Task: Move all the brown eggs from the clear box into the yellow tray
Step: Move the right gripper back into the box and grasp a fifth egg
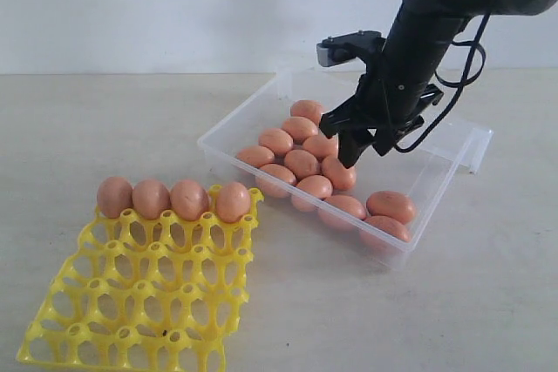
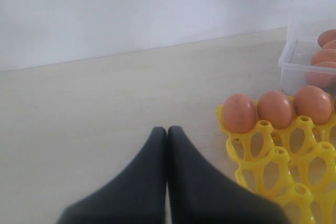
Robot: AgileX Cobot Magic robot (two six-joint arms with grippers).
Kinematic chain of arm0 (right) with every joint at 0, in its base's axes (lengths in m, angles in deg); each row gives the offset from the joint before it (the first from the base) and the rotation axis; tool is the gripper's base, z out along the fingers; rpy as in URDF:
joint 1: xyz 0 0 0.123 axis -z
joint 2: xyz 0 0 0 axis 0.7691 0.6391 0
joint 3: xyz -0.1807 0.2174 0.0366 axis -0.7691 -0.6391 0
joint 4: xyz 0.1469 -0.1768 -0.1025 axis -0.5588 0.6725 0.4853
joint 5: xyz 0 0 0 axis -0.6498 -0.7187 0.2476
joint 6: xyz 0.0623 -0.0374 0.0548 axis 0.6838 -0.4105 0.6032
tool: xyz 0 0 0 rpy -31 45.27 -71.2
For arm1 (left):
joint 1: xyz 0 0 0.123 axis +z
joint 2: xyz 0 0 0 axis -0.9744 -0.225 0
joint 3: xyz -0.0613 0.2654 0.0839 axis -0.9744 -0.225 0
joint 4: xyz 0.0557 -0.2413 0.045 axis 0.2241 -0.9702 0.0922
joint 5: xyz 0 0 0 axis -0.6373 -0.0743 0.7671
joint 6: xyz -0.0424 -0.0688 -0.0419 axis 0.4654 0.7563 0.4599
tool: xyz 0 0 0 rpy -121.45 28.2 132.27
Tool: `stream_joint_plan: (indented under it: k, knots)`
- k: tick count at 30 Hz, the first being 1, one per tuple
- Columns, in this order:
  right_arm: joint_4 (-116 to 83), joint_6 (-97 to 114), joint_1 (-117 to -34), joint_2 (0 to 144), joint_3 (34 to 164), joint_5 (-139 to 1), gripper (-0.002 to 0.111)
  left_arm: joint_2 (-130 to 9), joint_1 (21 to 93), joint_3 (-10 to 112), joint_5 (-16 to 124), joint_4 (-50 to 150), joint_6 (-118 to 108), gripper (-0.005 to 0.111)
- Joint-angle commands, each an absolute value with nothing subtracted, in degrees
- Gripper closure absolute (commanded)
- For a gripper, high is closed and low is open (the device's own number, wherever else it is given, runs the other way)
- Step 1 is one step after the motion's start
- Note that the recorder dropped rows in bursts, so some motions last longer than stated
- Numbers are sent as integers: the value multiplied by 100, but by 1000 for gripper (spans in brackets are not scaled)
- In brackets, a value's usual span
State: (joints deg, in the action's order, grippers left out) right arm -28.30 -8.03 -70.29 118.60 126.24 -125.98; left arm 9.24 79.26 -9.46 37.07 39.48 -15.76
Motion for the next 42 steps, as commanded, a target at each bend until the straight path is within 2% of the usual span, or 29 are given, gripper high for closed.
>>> stream_joint_plan:
  k: [1,5,31,32,34,38,42]
  knots:
    - [-2785,-790,-6994,11898,12656,-12110,51,934,7891,-963,3754,3953,-1603,111]
    - [-2830,-764,-6994,11943,12656,-11711,51,934,7891,-963,3754,3953,-1603,111]
    - [-2994,-1096,-7030,12782,12656,-11624,52,934,7891,-963,3754,3953,-1603,111]
    - [-2978,-1096,-7030,12792,12656,-11624,53,934,7891,-963,3754,3953,-1603,111]
    - [-2951,-1096,-7030,12792,12656,-11601,64,934,7891,-963,3754,3953,-1603,111]
    - [-2951,-1084,-7030,12792,12656,-11469,108,934,7891,-963,3754,3953,-1603,111]
    - [-2951,-692,-7030,12792,12656,-11203,109,934,7891,-963,3754,3953,-1603,111]
